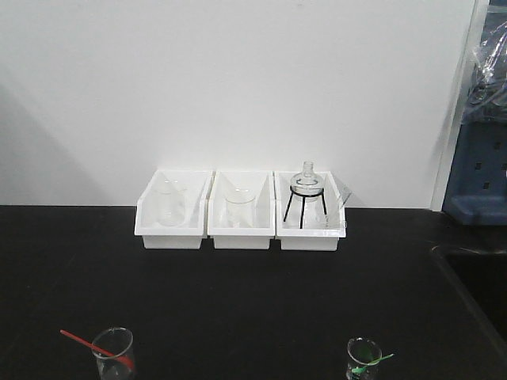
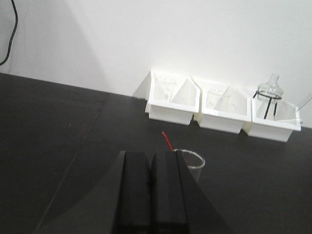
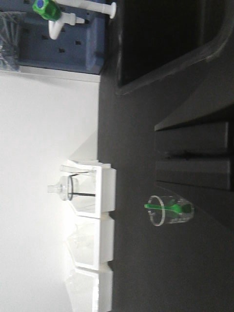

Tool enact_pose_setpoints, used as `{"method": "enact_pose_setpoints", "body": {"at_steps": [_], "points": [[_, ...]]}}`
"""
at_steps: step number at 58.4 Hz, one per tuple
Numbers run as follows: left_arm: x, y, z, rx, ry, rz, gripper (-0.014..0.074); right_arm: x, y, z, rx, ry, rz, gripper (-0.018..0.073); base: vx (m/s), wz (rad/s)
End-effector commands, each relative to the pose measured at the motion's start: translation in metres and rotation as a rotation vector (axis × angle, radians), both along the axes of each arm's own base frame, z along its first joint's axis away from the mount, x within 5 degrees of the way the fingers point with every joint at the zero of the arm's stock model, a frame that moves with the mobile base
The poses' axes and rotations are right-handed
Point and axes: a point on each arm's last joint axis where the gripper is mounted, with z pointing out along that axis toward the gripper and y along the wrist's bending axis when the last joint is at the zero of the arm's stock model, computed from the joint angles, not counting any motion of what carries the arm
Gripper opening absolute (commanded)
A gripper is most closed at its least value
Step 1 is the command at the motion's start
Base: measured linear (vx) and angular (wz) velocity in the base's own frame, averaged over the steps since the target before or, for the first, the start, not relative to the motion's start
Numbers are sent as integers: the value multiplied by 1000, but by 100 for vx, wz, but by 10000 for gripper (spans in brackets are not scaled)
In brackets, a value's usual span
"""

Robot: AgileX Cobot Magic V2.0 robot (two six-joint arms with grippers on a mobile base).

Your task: Sort red and green spoons into left cabinet

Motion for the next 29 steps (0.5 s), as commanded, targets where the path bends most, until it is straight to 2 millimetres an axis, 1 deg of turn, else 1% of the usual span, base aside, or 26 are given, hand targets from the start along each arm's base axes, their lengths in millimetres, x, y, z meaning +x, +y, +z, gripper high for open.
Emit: {"method": "enact_pose_setpoints", "body": {"at_steps": [1, 6, 9, 12, 15, 20, 24, 25, 29], "points": [[-3, 1, 15, -35, -165, 8, -6, -2, 0, 12, 21, -159, -2, -9, 0, 0], [-7, 3, 30, -41, -310, 21, -6, -4, -1, 21, 103, -241, 2, -9, 0, 0], [-12, 4, 44, -48, -426, 29, -6, -6, -1, 31, 146, -282, 8, -9, 0, 0], [-17, 4, 60, -47, -501, 32, -6, -8, -1, 41, 153, -303, 12, -9, 0, 0], [-22, 4, 76, -47, -530, 29, -6, -11, -1, 55, 131, -317, 14, -9, 0, 0], [-24, 3, 100, -31, -488, 20, -6, -11, -1, 76, 71, -276, 8, -9, 0, 0], [-19, 2, 115, -7, -397, 12, -6, -8, 0, 93, 8, -254, -1, -9, 0, 0], [-19, 2, 122, -2, -390, 11, -6, -5, 0, 94, -3, -237, -2, -9, 0, 0], [-10, 1, 135, 21, -316, 9, -6, 4, 0, 107, -63, -199, -10, -8, 0, 0]]}}
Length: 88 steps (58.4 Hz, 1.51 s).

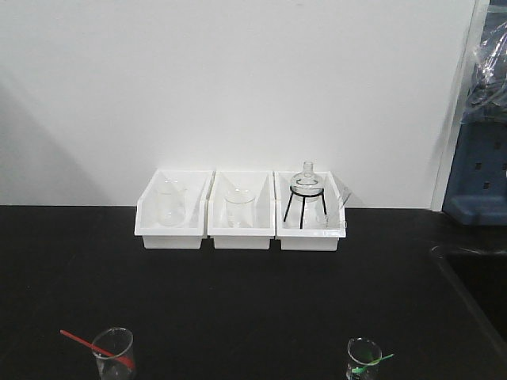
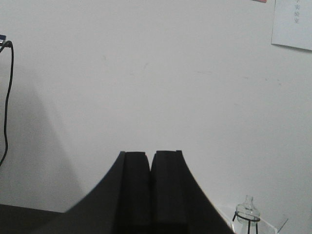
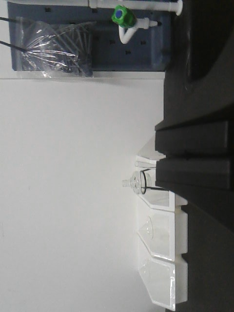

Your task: Sort red and green spoons into left cabinet

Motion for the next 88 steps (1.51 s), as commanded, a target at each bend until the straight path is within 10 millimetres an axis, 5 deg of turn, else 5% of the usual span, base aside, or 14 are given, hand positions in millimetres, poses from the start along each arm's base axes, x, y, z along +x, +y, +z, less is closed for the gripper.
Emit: {"method": "enact_pose_setpoints", "body": {"at_steps": [1, 26, 44, 56, 66, 75, 88], "points": [[9, -1, 31, 28, 61, 0, -6, 9, 1, 31, -87, -22, -16, -7, 0, 0], [76, -4, 20, 49, 338, -2, 74, 72, 6, 14, -90, 231, 9, 113, 0, 0], [98, -5, 13, 47, 369, 0, 375, 99, 7, 20, 8, 297, 8, 426, 0, 0], [127, -6, 4, 39, 373, 3, 517, 132, 9, -9, 16, 414, 10, 577, 0, 0], [161, -8, -28, 20, 511, 1, 526, 162, 17, -23, -86, 325, 76, 585, 0, 0], [177, -13, -46, -107, 399, -47, 524, 179, 23, -40, -50, 325, 132, 585, 0, 0], [195, -30, -82, -14, 407, -206, 524, 191, 33, -57, -51, 314, 240, 585, 0, 0]]}}
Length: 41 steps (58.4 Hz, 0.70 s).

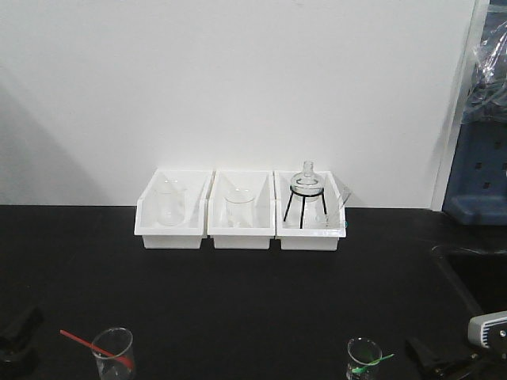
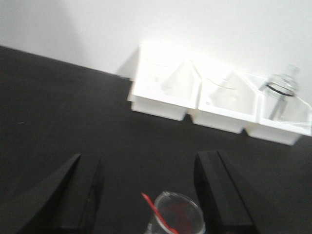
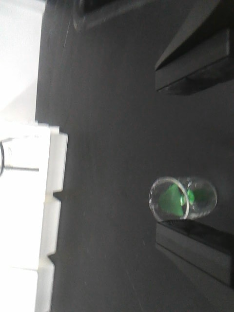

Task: Sort red and green spoons into left cabinet
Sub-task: 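Lower left gripper to red spoon and right gripper to green spoon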

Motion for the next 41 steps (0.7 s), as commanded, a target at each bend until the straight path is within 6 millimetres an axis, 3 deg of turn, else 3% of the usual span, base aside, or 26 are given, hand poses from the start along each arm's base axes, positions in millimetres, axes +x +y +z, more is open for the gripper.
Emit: {"method": "enact_pose_setpoints", "body": {"at_steps": [1, 15, 24, 41], "points": [[10, -9, 5, -23, -133, -83, 524, 9, 8, 18, 58, -171, 74, 585, 0, 0], [23, -9, -13, -73, -153, -68, 524, 15, 17, -1, 60, -137, 171, 585, 0, 0], [25, -8, -21, -4, -135, -58, 524, 20, 17, -11, 29, -129, 185, 585, 0, 0], [31, -9, -31, -26, -172, -65, 524, 32, 19, -35, 52, -162, 185, 585, 0, 0]]}}
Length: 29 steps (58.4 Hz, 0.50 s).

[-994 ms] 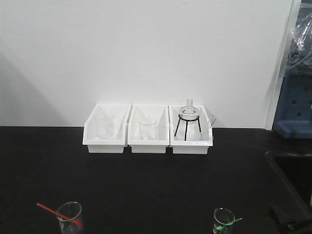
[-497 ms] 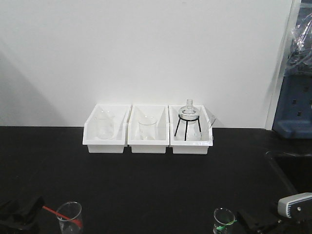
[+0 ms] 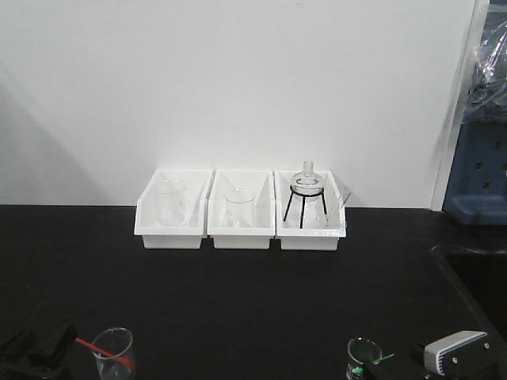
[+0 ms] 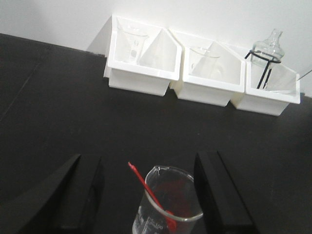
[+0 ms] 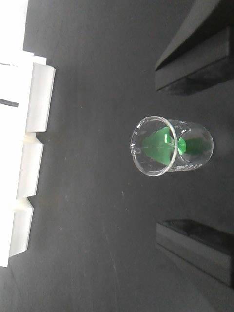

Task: Sort red and green spoons into left cabinet
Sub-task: 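Lower left gripper to red spoon and right gripper to green spoon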

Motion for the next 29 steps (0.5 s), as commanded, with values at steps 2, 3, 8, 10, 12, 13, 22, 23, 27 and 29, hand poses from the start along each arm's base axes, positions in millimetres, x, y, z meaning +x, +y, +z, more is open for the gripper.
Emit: {"method": "enact_pose_setpoints", "body": {"at_steps": [2, 3, 8, 10, 12, 13, 22, 23, 27, 29], "points": [[4, -1, 16, -33, -149, 1, 524, 10, 1, 15, 37, -172, 4, 583, 0, 0], [5, -1, 15, -34, -148, 1, 524, 11, 2, 14, 37, -177, 7, 582, 0, 0], [6, -1, 11, -36, -144, 0, 524, 12, 2, 11, 49, -197, 13, 581, 0, 0], [7, -1, 9, -38, -144, -1, 524, 13, 3, 10, 54, -201, 16, 581, 0, 0], [9, -2, 8, -39, -144, -1, 524, 15, 3, 10, 53, -198, 15, 581, 0, 0], [10, -2, 6, -40, -141, -1, 524, 15, 3, 9, 53, -199, 15, 581, 0, 0], [19, -5, -3, -47, -161, -33, 524, 23, 3, 12, 48, -208, 14, 581, 0, 0], [19, -6, -3, -48, -168, -38, 524, 23, 3, 12, 46, -206, 14, 581, 0, 0], [22, -7, -7, -50, -170, -51, 524, 24, 3, 12, 44, -206, 13, 581, 0, 0], [23, -7, -10, -52, -163, -49, 524, 24, 3, 12, 44, -205, 13, 581, 0, 0]]}}
